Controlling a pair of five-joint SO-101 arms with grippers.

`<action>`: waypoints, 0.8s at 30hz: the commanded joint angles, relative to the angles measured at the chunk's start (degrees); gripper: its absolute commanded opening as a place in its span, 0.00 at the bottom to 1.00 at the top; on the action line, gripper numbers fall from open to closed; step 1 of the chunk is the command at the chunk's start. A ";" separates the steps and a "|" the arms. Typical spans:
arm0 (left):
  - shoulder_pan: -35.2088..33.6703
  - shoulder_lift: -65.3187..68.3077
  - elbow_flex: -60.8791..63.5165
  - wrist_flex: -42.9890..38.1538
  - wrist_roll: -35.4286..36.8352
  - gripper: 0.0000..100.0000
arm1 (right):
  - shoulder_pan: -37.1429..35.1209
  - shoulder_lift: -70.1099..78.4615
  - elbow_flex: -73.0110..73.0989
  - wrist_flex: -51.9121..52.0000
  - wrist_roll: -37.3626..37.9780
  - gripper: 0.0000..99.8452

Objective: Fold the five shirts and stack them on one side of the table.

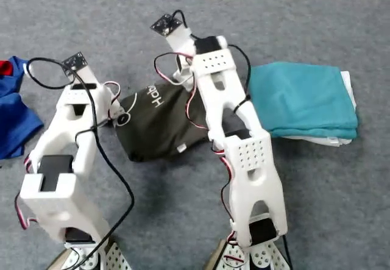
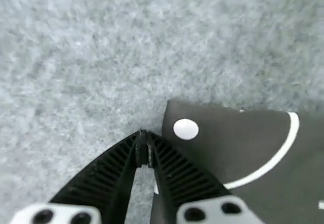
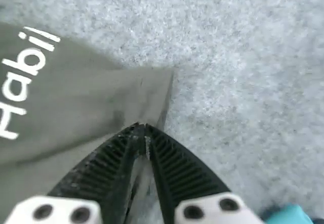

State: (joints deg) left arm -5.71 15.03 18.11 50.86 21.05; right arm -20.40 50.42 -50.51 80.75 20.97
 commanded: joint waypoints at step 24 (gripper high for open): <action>-0.26 -10.86 9.14 -10.11 0.18 0.02 | -1.10 -22.99 35.03 6.77 1.49 0.00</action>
State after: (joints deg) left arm -5.98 6.95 27.16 42.33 21.14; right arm -21.54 32.40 -23.25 92.88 21.85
